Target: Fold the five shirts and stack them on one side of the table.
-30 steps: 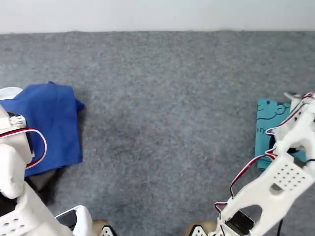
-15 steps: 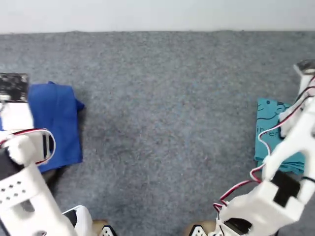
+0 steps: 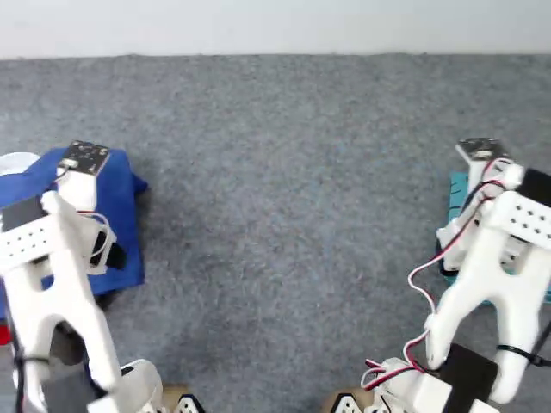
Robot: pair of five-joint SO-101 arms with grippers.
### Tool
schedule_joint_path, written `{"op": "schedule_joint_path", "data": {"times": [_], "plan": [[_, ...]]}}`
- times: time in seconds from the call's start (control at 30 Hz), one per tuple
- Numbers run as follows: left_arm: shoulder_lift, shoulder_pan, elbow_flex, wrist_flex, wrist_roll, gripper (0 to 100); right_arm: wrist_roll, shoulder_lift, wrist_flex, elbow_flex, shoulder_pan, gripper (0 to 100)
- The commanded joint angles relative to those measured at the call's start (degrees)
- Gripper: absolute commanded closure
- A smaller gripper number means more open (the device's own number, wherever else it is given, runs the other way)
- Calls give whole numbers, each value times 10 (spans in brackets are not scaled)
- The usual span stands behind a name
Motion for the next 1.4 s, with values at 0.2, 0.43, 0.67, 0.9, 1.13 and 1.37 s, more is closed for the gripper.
{"op": "schedule_joint_path", "data": {"times": [0.2, 0.43, 0.67, 0.9, 1.13, 1.37], "plan": [[157, 52, -24, -61, 0, 783, -50, -24, 24, -3, -27, 989], [236, 53, -25, -121, 44, 864, -51, -24, 24, -2, -25, 989], [245, 53, -51, -117, 45, 986, -51, -24, 24, -2, -24, 989], [177, 53, -213, 6, 76, 987, -51, -24, 24, -2, -24, 989], [83, 62, -390, 40, 111, 987, -51, -25, 24, -4, -24, 989], [50, 139, -551, 36, 111, 987, -51, -25, 24, -4, -24, 989]]}}
